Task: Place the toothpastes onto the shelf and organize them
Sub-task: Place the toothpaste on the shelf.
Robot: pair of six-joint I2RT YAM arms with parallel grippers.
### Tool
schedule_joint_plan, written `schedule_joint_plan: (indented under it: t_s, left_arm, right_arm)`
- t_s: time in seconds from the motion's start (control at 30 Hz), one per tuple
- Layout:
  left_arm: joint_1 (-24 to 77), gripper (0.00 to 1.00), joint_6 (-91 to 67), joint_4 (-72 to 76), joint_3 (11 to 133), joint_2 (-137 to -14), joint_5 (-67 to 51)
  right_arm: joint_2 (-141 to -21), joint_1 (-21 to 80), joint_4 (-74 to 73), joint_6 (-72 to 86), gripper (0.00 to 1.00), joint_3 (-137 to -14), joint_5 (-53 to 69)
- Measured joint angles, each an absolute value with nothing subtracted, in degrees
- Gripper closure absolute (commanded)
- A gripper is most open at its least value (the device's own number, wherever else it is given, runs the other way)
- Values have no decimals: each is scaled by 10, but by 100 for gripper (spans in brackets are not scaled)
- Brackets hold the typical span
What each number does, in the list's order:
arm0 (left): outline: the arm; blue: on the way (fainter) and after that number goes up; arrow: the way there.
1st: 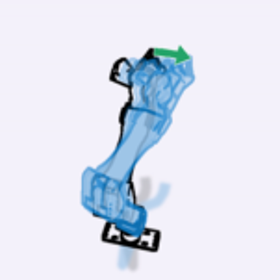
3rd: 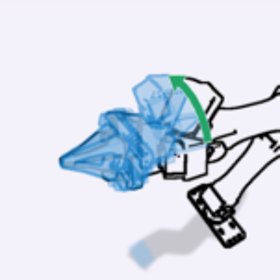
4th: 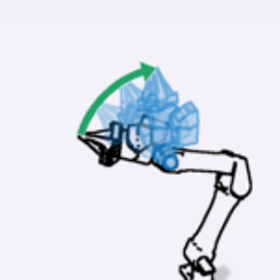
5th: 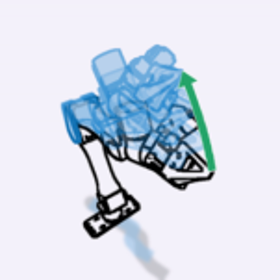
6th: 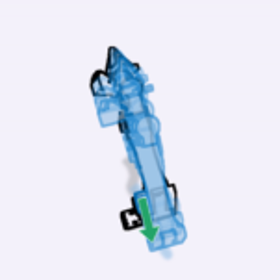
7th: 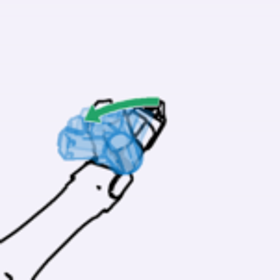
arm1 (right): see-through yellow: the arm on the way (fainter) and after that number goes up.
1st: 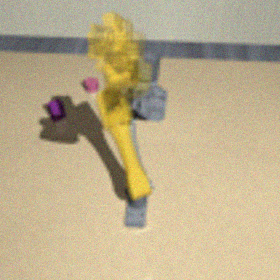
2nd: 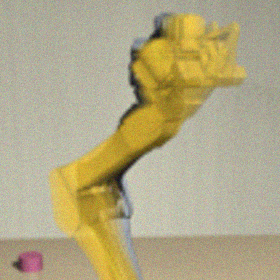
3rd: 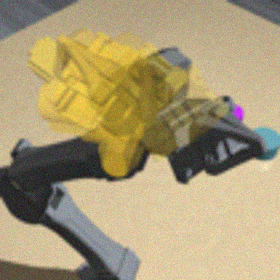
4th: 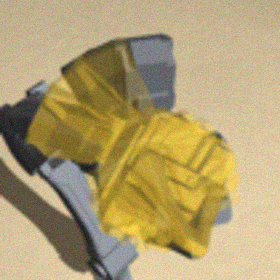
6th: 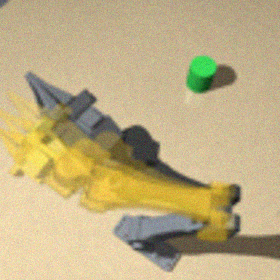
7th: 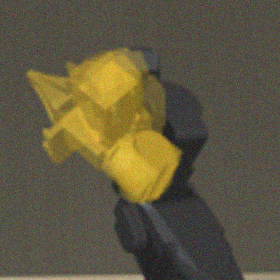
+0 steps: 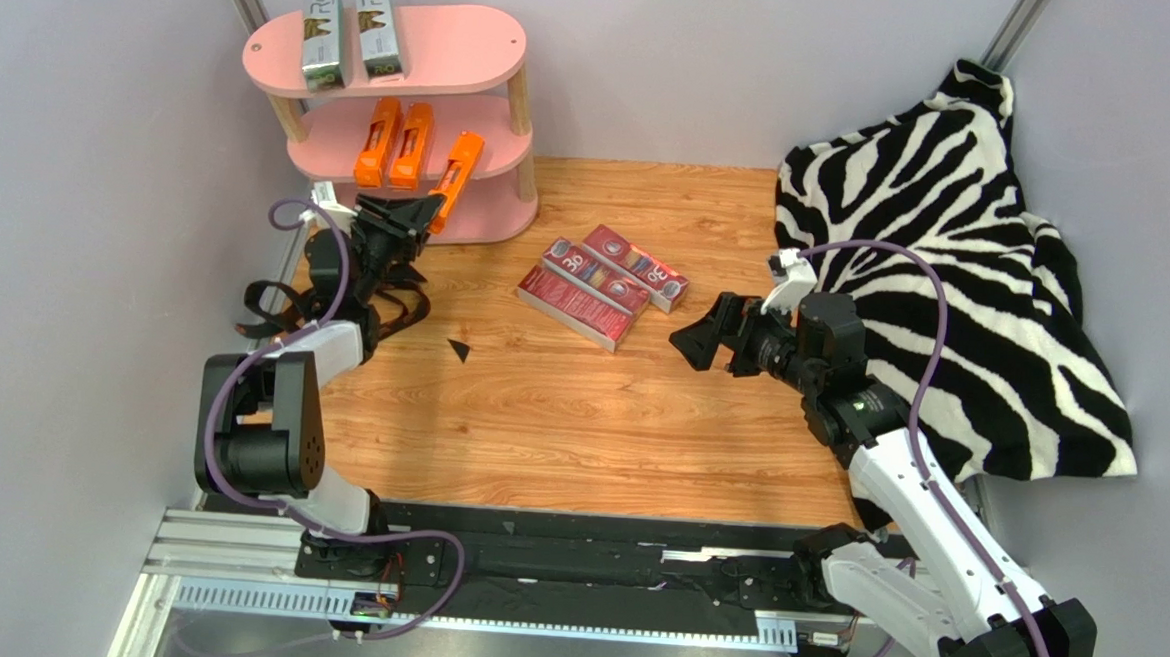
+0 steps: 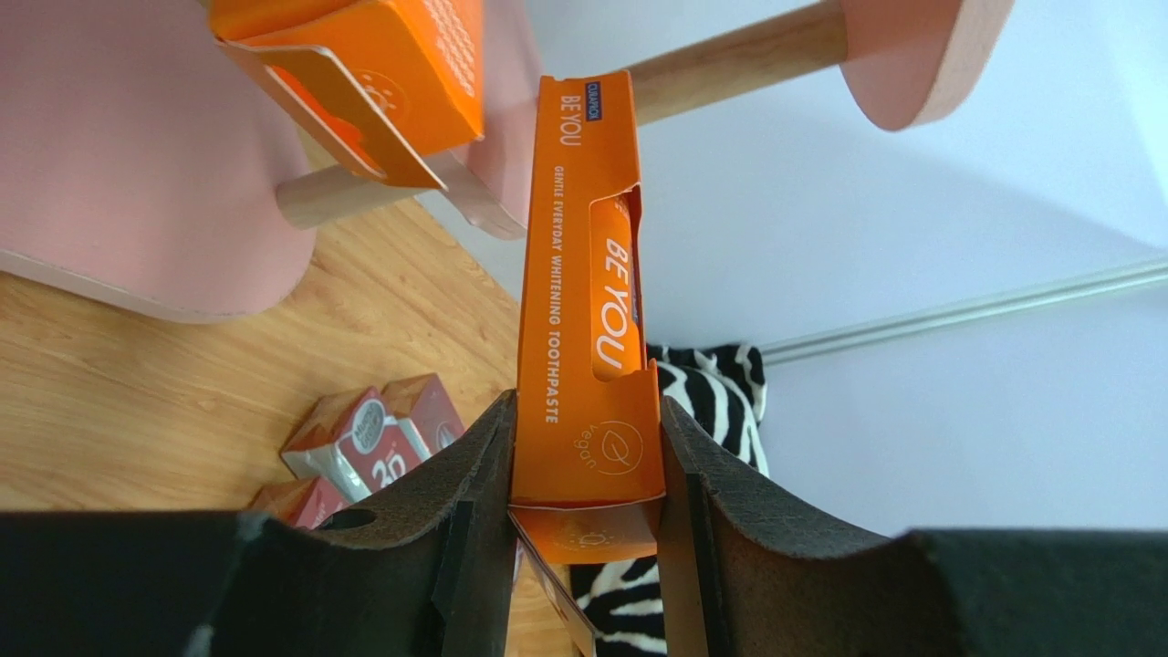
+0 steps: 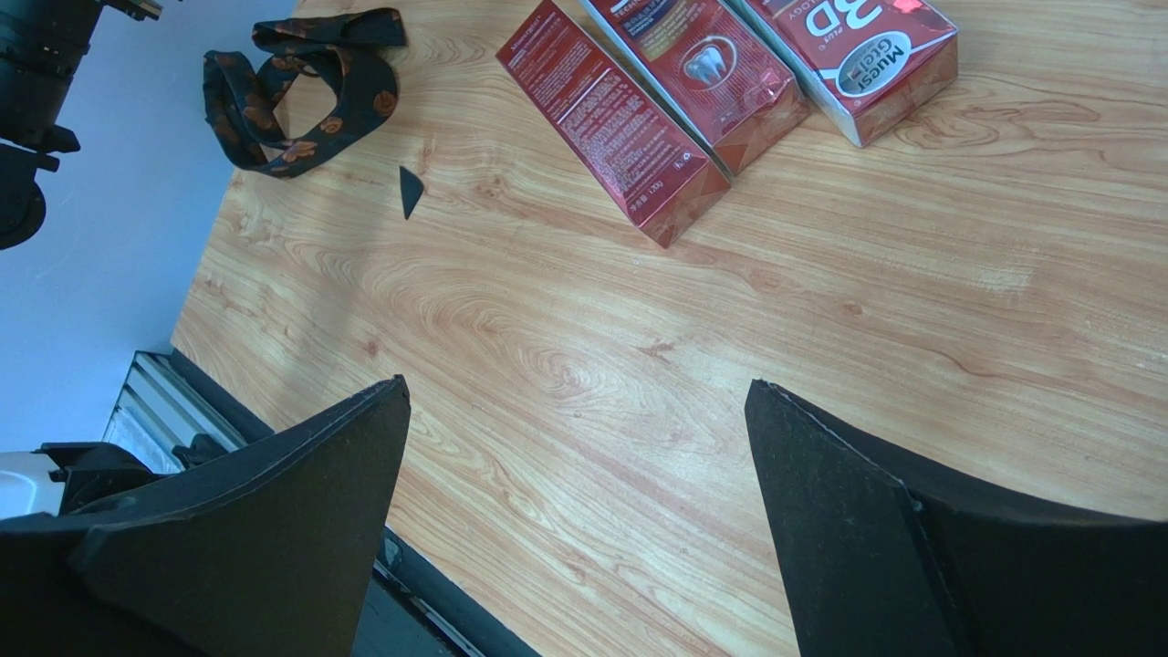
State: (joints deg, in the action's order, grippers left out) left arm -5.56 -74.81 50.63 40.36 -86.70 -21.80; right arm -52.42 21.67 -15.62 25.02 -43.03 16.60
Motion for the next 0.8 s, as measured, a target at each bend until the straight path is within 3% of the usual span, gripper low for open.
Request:
schedule_joint_plan:
  t_s: [0.8]
  left_arm:
    - [-32, 74, -799, 420, 508, -940, -93]
  right_arm:
    - [-530, 217, -151, 257, 2, -416, 187]
